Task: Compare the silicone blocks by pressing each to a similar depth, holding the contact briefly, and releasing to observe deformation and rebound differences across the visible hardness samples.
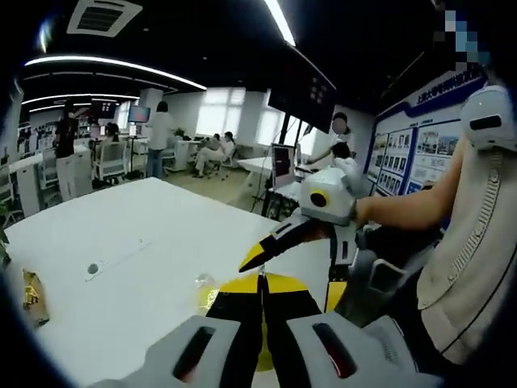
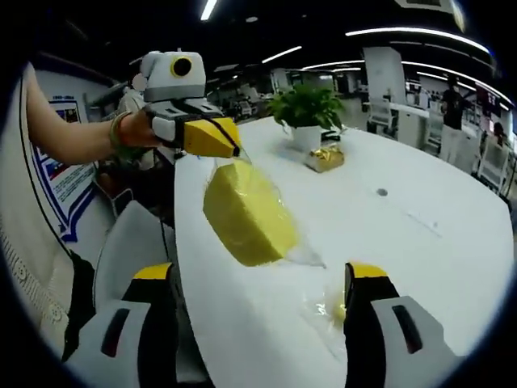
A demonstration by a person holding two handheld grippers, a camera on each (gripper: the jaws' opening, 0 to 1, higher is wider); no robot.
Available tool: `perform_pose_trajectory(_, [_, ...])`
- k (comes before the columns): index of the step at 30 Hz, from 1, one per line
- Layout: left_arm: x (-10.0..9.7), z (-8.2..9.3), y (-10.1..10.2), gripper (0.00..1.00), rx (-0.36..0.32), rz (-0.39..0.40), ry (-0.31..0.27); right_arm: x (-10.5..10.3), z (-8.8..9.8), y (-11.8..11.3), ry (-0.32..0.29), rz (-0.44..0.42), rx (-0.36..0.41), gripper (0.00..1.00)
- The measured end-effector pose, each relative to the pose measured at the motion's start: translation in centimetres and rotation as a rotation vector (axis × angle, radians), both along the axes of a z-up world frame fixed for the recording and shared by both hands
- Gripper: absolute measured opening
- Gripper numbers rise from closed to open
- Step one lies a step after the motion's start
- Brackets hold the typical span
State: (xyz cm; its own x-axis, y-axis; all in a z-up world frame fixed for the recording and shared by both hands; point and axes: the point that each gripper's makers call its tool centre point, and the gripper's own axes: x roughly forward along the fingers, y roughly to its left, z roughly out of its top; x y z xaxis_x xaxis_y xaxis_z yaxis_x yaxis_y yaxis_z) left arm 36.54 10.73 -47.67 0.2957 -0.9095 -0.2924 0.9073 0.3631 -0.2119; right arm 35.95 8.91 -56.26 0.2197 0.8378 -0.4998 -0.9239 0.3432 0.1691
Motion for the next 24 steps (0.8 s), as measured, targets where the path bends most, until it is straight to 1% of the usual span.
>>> perform_pose_trajectory(6, [-0.8, 0.6, -1.2, 0.0, -0.015, -0.083, -0.001, 0.3, -0.9, 1.1, 0.023, 0.04, 0.002, 0.72])
perform_pose_trajectory(10, [-0.7, 0.8, -1.7, 0.0, -0.017, -0.106, -0.012, 0.1, -1.1, 1.7, 0.039, 0.064, 0.013, 0.68])
perform_pose_trajectory(13, [-0.7, 0.6, -1.9, 0.0, -0.004, -0.134, -0.024, 0.1, -1.3, 2.0, 0.041, 0.084, 0.018, 0.61])
perform_pose_trajectory(17, [-0.4, 0.1, -2.0, 0.0, 0.017, -0.142, -0.027, 0.3, -1.4, 1.9, 0.012, 0.102, 0.015, 0.39])
perform_pose_trajectory(18, [-0.3, 0.0, -1.9, 0.0, 0.017, -0.142, -0.026, 0.6, -1.4, 1.9, 0.0, 0.102, 0.017, 0.38])
perform_pose_trajectory(21, [-0.1, -0.3, -1.8, 0.0, 0.023, -0.14, -0.029, 0.8, -1.3, 1.7, 0.001, 0.094, 0.027, 0.34])
perform_pose_trajectory(23, [-0.2, -0.7, -1.7, 0.0, 0.036, -0.144, -0.024, 1.1, -1.3, 1.5, -0.001, 0.09, 0.026, 0.29])
perform_pose_trajectory(24, [-0.2, -0.7, -1.7, 0.0, 0.032, -0.139, -0.027, 1.2, -1.4, 1.5, -0.006, 0.09, 0.023, 0.28])
